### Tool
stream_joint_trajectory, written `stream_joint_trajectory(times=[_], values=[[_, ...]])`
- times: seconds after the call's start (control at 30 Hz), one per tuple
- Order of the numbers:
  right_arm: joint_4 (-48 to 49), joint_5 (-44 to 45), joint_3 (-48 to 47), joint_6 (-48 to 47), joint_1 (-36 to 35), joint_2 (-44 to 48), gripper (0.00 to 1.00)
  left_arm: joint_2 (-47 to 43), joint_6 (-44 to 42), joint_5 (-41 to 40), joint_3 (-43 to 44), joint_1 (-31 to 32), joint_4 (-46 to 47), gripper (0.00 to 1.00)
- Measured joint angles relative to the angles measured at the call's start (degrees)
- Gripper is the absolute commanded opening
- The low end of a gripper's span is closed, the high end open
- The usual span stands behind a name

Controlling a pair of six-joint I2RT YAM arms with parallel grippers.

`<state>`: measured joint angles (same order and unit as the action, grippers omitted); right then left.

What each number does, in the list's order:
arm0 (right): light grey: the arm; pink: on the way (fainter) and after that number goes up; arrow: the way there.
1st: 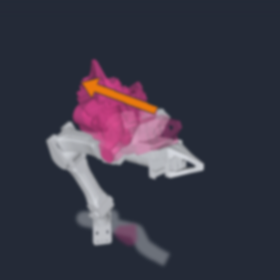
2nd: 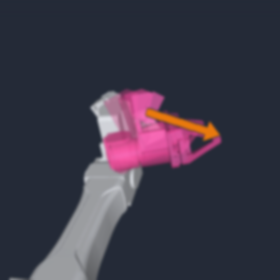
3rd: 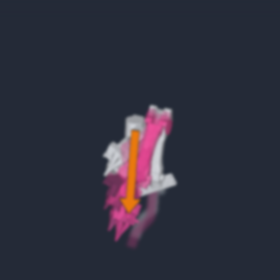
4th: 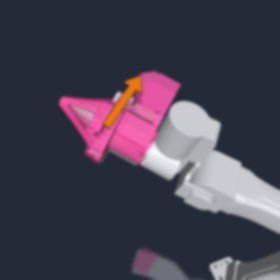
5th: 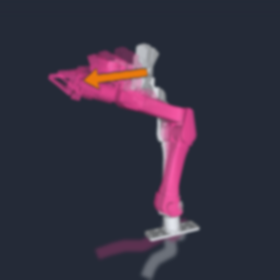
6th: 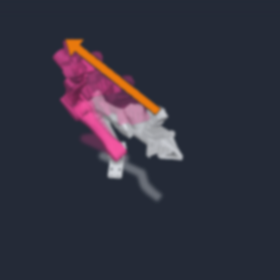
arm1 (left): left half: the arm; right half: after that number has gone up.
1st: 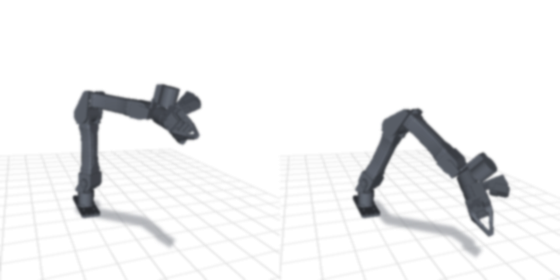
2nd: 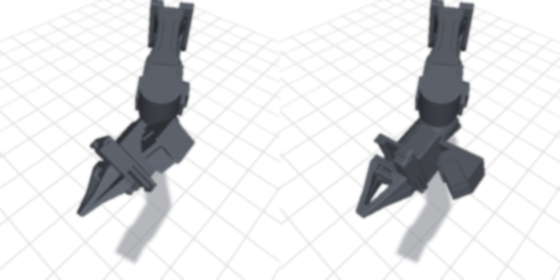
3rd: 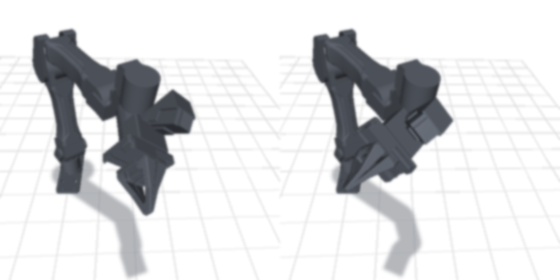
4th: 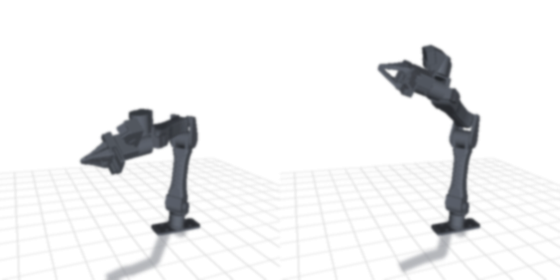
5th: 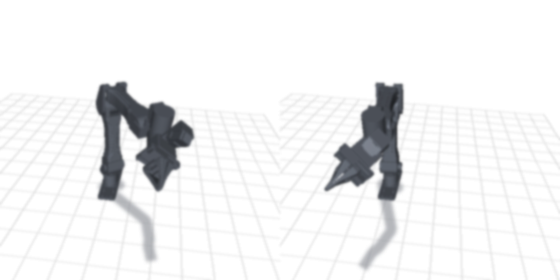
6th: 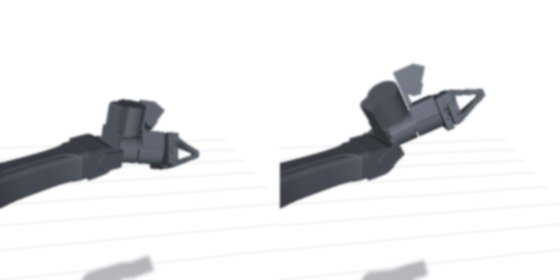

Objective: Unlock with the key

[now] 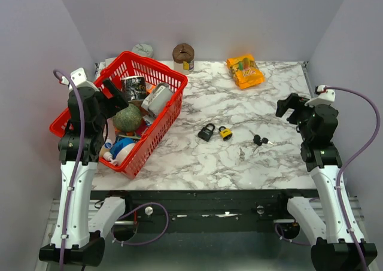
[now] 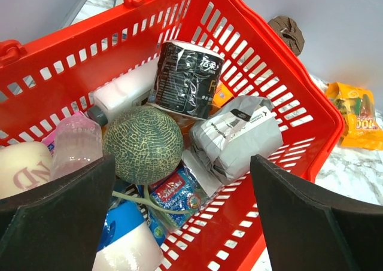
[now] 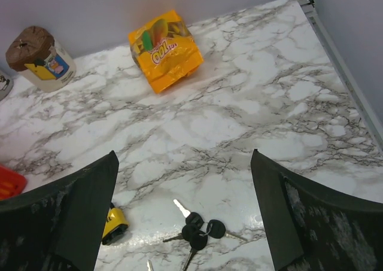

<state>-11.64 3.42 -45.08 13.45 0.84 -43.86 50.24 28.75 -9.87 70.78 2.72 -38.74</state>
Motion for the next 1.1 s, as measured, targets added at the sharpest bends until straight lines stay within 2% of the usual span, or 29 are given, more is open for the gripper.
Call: stream_joint_trajectory(times=[0.4,0.67,0.77,0.87,1.1], values=[[-2.0,-1.2,-0.9,-1.5,0.0,0.5,0.99,-2.8,-2.1,-4.3,-0.4,0.0,0.3,0.98],[-6.6,-1.6,-5.4,-2.2,0.0,-0.5,0.91,-2.5,-9.6,-2.7,2.1,0.3,1.3,0.81],[-8.0,-2.6,-6.3,-2.6,0.0,-0.9,0.89,-1.2,-11.6,-2.0,3.9,1.9,1.4,0.79],[-9.3,-3.9,-6.4,-2.6,0.0,-1.3,0.89,0.7,-12.1,-2.6,5.4,7.6,1.3,0.78],[-12.5,-6.6,-7.1,-2.7,0.0,-3.9,0.88,11.1,-12.7,-12.2,11.5,31.9,1.6,0.80]])
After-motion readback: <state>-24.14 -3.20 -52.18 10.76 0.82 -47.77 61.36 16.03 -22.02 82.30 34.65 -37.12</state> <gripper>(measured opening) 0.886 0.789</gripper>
